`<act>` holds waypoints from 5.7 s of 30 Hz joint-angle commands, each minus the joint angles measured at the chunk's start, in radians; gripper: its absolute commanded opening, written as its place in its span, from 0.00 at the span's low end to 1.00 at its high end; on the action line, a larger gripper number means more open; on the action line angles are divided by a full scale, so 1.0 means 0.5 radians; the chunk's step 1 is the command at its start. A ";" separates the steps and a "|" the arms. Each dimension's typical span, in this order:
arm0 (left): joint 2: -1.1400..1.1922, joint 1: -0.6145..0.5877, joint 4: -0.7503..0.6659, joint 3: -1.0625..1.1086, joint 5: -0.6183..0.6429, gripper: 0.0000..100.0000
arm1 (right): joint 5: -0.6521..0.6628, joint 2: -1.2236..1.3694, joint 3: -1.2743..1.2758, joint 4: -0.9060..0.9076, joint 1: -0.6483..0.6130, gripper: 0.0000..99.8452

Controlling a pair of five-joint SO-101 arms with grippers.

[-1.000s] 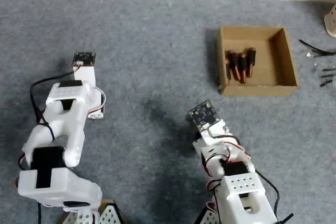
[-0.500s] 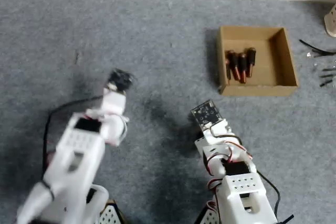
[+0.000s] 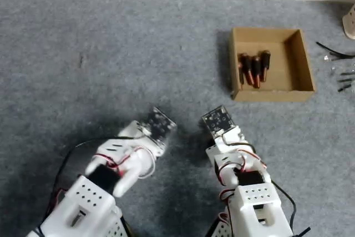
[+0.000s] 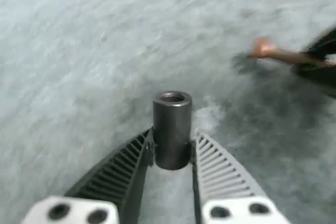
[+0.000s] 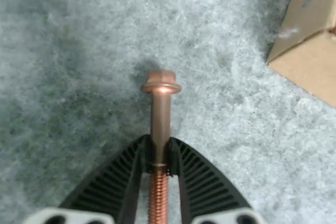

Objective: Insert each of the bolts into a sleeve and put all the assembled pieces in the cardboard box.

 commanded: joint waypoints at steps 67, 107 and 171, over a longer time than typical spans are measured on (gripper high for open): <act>-0.885 -1.468 0.390 0.130 0.242 0.01 | -0.310 0.118 -0.628 0.204 -0.741 0.00; -1.054 -1.606 0.328 0.253 0.298 0.01 | -0.816 2.552 -3.531 1.907 -0.821 0.20; -1.054 -1.560 0.325 0.275 0.295 0.01 | -1.694 2.453 -3.043 2.061 -0.152 0.00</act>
